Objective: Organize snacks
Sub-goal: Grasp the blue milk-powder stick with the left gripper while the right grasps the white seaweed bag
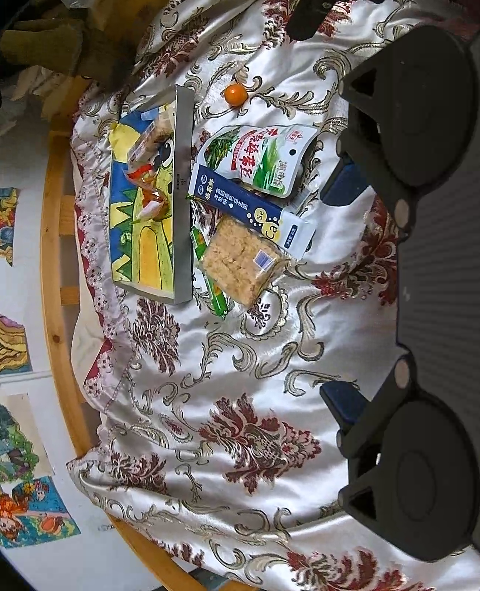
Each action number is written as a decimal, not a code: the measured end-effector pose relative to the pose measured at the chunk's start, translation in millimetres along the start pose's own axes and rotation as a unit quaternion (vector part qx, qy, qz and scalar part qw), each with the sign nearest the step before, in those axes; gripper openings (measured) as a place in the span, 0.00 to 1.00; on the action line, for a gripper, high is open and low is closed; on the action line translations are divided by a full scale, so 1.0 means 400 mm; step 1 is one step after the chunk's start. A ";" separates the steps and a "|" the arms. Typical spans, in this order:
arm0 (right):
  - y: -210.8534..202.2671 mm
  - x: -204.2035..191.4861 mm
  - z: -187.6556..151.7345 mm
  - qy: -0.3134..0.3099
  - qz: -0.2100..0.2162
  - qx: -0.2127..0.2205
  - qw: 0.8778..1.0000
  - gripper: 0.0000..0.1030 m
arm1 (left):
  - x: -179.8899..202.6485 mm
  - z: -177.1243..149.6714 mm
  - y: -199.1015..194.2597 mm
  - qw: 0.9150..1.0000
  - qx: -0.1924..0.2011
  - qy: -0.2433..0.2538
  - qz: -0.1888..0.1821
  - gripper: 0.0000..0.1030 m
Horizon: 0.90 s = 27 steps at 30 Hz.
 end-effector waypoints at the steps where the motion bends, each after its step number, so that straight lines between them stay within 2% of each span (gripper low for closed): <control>1: 0.009 -0.001 0.004 -0.001 0.001 -0.002 1.000 0.99 | 0.000 0.004 0.006 1.000 0.000 0.003 -0.001 1.00; 8: 0.081 -0.018 0.031 -0.006 0.018 -0.006 1.000 0.99 | -0.006 0.058 0.068 0.999 0.013 0.036 -0.015 1.00; 12: 0.140 -0.040 0.031 -0.017 0.029 -0.004 0.999 0.99 | -0.014 0.107 0.107 0.998 0.042 0.046 -0.021 1.00; 17: 0.228 -0.068 0.023 -0.002 0.037 -0.020 0.999 0.99 | -0.014 0.174 0.157 0.992 0.090 0.082 -0.034 1.00; 20: 0.283 -0.079 0.012 0.024 0.034 -0.035 0.998 0.99 | -0.009 0.201 0.197 0.988 0.103 0.087 -0.072 1.00; 25: 0.368 -0.091 -0.020 0.064 0.026 -0.068 0.995 0.97 | 0.008 0.224 0.262 0.982 0.099 0.053 -0.154 0.99; 27: 0.388 -0.089 -0.032 0.075 0.020 -0.074 0.994 0.97 | 0.013 0.231 0.274 0.978 0.106 0.049 -0.172 0.99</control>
Point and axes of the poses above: each gripper's, at about its wrist camera, not at the fingertips, and y roughly the way its jaws point, x to its right, z to its top, the point moved 8 cm from there along y, roughly the way its jaws point, and after that the axes turned 12 degrees about y, right-handed, at the moved point
